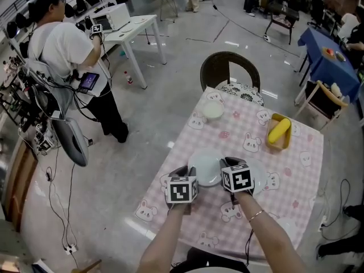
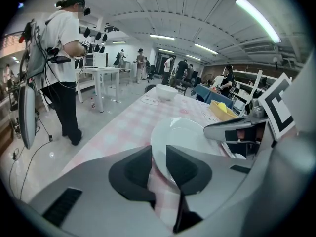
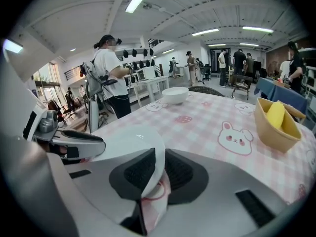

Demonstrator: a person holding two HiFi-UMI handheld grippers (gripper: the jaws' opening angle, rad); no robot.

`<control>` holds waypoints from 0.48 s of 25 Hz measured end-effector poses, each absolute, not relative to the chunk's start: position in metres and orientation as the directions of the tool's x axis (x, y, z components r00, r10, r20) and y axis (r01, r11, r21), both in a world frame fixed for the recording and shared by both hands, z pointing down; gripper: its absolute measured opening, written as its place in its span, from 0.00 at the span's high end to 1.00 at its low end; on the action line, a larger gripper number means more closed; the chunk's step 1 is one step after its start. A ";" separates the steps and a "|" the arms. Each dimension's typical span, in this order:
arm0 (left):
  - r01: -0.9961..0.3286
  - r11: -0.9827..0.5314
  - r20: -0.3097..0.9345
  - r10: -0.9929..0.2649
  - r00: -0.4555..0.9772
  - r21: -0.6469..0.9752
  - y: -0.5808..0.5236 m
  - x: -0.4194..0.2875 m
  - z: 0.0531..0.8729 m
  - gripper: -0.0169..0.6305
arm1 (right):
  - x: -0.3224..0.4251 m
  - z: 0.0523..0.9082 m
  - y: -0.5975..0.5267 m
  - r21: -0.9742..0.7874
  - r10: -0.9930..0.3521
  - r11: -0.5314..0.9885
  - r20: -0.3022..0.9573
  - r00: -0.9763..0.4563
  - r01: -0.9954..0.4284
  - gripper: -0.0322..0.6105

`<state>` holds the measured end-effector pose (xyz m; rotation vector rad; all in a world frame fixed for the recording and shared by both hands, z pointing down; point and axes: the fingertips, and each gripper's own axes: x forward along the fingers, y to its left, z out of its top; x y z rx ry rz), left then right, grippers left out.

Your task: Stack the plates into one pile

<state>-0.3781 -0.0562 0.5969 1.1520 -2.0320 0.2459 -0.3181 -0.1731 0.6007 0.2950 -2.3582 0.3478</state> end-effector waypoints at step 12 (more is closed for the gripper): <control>-0.794 0.589 0.642 -0.669 -0.374 0.152 -0.040 -0.380 0.563 0.85 | -0.299 0.569 -0.151 -0.195 -0.152 0.920 0.622 -0.768 -0.340 0.88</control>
